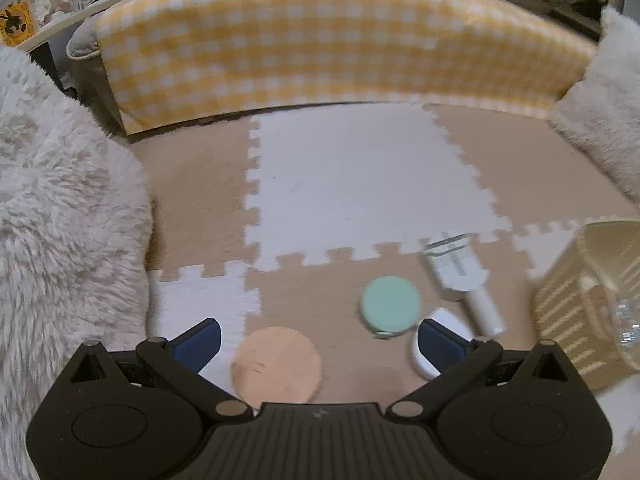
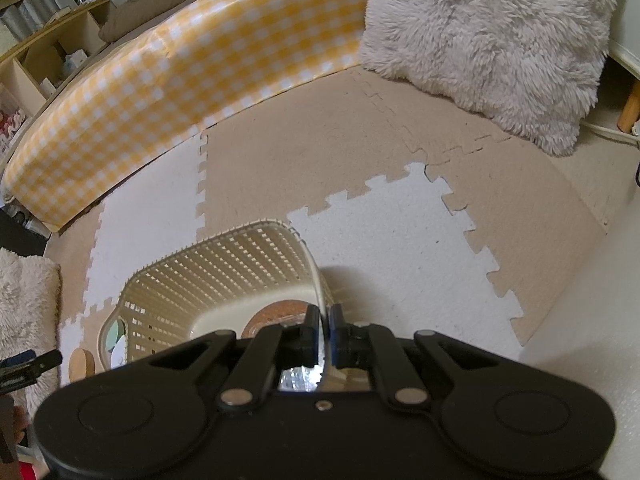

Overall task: Organize rigid objects
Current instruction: 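Move the left tool to the wooden coaster and grasp it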

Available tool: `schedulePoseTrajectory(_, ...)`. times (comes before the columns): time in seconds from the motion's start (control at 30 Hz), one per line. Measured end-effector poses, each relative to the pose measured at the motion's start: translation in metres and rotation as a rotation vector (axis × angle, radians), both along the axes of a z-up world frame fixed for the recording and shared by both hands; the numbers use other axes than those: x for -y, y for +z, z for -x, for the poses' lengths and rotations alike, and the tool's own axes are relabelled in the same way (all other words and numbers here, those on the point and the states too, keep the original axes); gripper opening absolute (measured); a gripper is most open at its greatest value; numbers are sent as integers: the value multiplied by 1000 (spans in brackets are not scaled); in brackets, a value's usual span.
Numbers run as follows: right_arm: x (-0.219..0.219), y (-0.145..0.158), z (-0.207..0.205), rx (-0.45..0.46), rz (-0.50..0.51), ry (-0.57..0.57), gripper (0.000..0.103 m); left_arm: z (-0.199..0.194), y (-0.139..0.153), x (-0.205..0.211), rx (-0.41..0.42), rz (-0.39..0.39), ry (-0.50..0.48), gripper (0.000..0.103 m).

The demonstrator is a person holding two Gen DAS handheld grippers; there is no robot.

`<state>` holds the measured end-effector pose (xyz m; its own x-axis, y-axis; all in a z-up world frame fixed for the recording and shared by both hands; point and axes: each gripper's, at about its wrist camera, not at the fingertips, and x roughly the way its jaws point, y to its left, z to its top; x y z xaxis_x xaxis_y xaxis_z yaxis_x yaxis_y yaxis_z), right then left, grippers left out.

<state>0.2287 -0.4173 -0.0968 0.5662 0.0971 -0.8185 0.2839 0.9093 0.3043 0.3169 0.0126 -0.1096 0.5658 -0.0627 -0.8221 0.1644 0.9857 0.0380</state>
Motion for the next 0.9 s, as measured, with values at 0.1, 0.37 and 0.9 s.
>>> schedulePoseTrajectory(0.1, 0, 0, 0, 0, 2, 1, 5, -8, -13, -6, -23, -11, 24, 103)
schedulePoseTrajectory(0.37, -1, 0, 0, 1, 10, 5, 5, -17, -43, -17, -81, -87, 47, 103)
schedulePoseTrajectory(0.9, -2, 1, 0, 0, 14, 7, 5, -25, -63, -28, -162, -36, 99, 83)
